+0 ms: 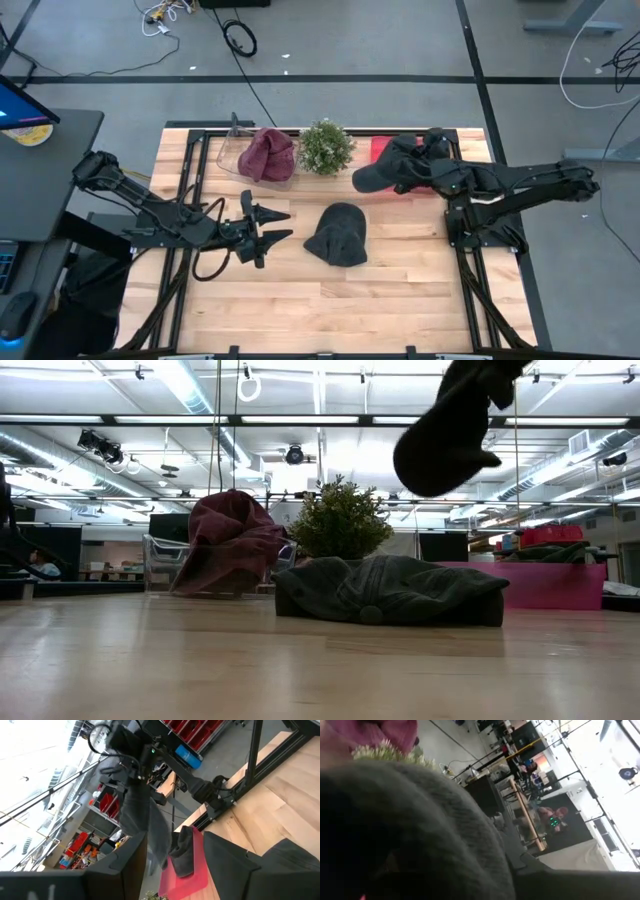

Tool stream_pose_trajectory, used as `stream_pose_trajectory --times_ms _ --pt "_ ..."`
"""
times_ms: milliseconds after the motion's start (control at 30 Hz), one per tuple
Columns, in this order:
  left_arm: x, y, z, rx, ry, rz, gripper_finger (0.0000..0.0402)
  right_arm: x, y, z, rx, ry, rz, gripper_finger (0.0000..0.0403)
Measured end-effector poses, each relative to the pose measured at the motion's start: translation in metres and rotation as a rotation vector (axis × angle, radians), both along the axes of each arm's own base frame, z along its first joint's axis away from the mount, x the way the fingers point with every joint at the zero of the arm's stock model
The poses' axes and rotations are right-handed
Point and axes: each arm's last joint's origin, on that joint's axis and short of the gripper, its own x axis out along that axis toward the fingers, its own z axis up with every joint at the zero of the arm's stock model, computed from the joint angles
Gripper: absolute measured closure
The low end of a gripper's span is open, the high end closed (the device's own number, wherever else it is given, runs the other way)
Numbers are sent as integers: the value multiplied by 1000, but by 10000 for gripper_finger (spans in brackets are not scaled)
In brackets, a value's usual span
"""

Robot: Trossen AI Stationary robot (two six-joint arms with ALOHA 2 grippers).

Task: Pick & Place hat
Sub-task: Put the right black cap into the pink bin

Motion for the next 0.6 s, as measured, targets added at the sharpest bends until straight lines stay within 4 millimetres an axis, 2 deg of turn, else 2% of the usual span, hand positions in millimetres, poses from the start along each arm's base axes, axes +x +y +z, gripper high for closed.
stream_pose_trajectory --times_ms 133,333,600 --pt "0 0 0 0 0 0 204 -8 -10 -24 19 -24 2 403" --pt "0 0 0 5 3 0 204 -27 -25 -60 19 -181 33 403" --pt "0 0 0 6 2 -14 204 -48 -48 -94 29 -341 -47 403"
